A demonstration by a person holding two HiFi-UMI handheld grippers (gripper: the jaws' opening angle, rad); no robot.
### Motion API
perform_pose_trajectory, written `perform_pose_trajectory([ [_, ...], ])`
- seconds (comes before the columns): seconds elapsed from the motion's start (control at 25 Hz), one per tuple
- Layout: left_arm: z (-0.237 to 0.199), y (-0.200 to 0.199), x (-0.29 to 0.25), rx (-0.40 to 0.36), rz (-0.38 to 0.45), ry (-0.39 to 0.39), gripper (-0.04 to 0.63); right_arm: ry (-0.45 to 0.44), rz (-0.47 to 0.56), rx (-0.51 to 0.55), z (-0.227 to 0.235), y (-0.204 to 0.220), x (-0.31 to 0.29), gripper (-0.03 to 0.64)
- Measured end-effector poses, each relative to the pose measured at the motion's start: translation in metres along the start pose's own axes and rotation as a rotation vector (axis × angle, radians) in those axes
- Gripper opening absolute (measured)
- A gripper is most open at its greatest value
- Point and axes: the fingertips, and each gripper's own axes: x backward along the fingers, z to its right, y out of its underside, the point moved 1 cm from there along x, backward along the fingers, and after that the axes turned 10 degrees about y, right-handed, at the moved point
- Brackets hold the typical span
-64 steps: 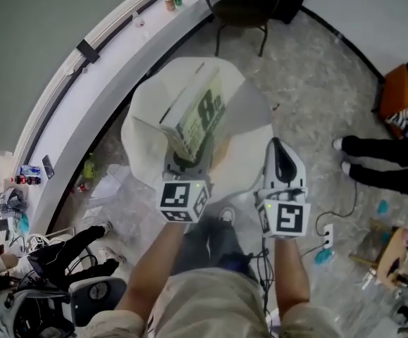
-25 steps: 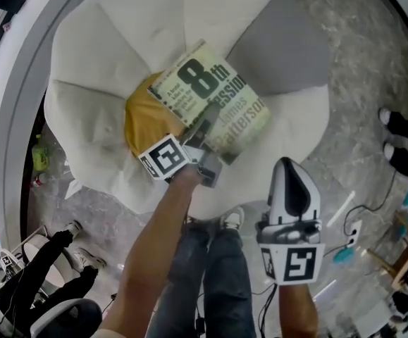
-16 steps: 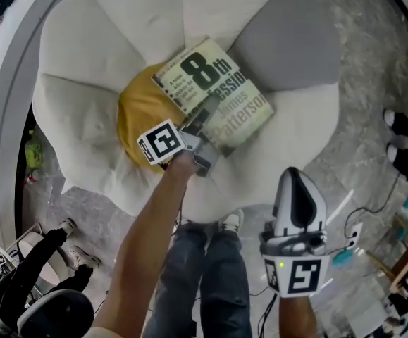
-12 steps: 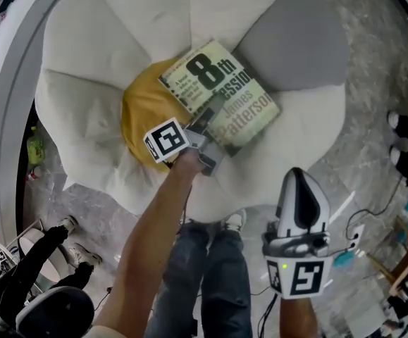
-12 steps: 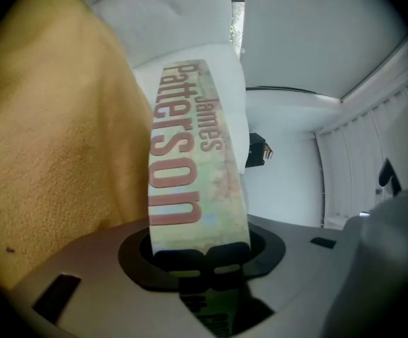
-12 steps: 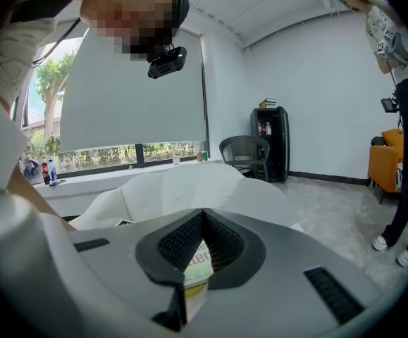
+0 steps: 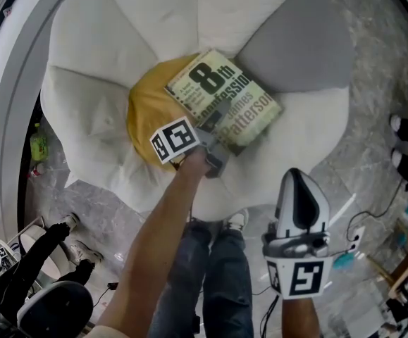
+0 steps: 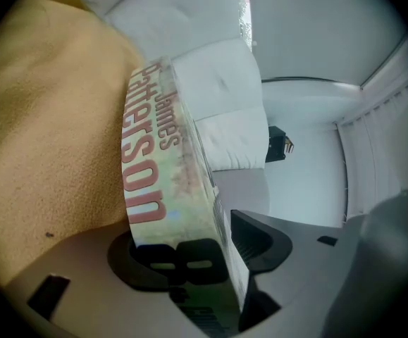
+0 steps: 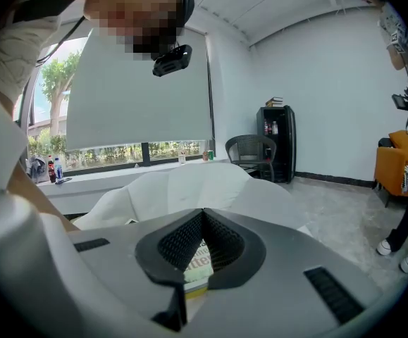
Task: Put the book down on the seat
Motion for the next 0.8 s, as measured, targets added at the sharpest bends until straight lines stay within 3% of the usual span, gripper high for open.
perform_pose_trajectory([
  [0.24, 0.002, 0.010, 0.014, -0.034, -0.040, -0.094, 0.316, -0.001, 0.004, 0.000, 0.000, -0.009, 0.003, 0.003],
  [0.52, 0.014, 0.019, 0.063, -0.002, 0.016, -0.185, 0.319, -0.008, 0.008, -0.006, -0.001, -0.036, 0.014, 0.003],
  [0.64, 0.032, 0.019, 0.079, -0.004, 0.037, -0.184, 0.319, -0.013, 0.025, -0.001, -0.004, -0.054, 0.018, 0.003],
  [0.8, 0.076, 0.014, 0.089, 0.002, 0.074, -0.119, 0.319, -0.005, 0.047, -0.022, -0.004, -0.081, 0.027, 0.003],
])
